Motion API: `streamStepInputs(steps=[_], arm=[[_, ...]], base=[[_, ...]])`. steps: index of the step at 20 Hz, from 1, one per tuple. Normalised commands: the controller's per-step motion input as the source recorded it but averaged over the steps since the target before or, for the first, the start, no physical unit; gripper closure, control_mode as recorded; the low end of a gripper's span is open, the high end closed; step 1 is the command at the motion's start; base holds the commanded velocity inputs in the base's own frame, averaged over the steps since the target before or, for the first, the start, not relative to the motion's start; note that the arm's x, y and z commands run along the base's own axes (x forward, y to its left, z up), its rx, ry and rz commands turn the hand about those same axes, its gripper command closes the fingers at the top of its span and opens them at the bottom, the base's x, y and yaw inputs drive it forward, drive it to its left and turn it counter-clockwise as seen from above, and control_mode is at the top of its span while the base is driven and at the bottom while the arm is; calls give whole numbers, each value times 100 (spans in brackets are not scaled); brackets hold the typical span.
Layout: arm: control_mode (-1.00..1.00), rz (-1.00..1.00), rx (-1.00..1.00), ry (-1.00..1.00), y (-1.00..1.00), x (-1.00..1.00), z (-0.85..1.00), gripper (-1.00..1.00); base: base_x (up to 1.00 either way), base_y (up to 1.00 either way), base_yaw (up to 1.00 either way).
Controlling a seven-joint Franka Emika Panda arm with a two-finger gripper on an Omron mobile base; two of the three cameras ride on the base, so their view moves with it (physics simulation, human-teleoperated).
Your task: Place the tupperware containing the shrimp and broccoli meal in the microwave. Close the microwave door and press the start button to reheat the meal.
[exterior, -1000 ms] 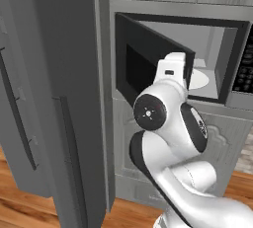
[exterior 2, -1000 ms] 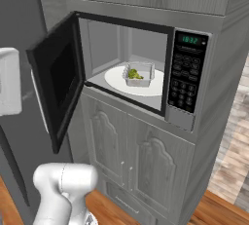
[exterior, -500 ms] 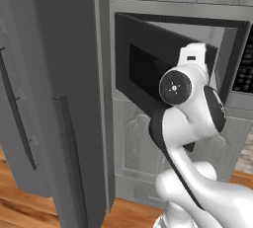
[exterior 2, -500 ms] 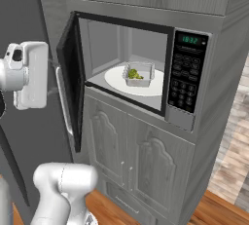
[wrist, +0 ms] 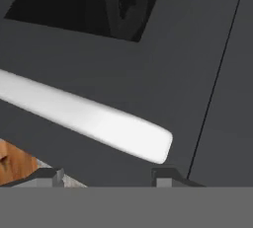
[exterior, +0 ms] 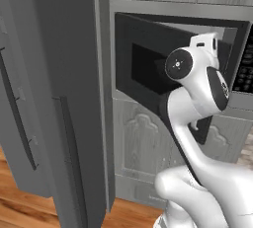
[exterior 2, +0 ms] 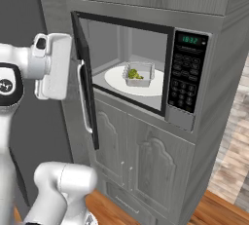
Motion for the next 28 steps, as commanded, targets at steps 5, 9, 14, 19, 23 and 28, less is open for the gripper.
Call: streamStepInputs(steps=[5,9,14,19,23,28], arm=[[-100,-11,-9,0,-27,71,-17,-100],[-100,-8,-5,0,-31,69,-22,-100],[-100,-5,-1,0,-36,68,-14,-100],[-100,-3,0,0,-41,66,0,-100],[-100,-1,0,0,-39,63,0,-100],[-100,0,0,0,-35,59,0,-100]], base=[[0,0,0],[0,0,0],[0,0,0],[0,0,0],[0,0,0],[0,0,0]])
